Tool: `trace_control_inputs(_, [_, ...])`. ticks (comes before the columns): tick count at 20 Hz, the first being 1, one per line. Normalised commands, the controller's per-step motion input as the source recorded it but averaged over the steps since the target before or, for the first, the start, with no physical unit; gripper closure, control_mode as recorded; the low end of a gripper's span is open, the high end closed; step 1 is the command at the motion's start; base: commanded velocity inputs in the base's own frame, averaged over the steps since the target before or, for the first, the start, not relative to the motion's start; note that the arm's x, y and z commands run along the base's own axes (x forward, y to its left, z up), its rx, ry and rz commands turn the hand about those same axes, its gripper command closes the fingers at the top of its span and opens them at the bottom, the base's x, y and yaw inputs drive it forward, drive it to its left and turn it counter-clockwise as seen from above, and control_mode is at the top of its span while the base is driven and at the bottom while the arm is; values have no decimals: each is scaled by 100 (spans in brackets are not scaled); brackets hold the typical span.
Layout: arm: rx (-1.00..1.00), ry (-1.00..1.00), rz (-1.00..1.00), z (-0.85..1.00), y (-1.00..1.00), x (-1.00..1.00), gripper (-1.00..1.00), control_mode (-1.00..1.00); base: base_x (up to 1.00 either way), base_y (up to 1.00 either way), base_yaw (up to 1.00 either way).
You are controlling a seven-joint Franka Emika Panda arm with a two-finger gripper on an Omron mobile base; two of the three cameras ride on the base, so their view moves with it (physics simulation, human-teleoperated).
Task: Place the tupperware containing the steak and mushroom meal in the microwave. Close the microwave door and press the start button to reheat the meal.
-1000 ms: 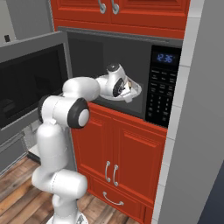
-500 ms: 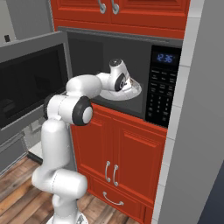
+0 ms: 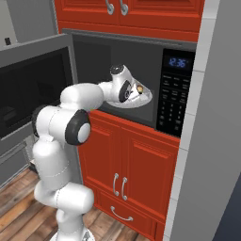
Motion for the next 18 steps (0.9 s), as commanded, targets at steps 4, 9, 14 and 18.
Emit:
trace_control_inputs(4, [-17, -7, 5, 0, 45, -100, -100, -100, 0, 0, 0])
trace_control_inputs(9, [-18, -13, 13, 39, 55, -100, -100, -100, 0, 0, 0])
trace_control_inputs(14, [-17, -6, 14, 91, 24, -100, -100, -100, 0, 0, 0])
trace_control_inputs(18, [-22, 2, 12, 100, 0, -100, -100, -100, 0, 0, 0])
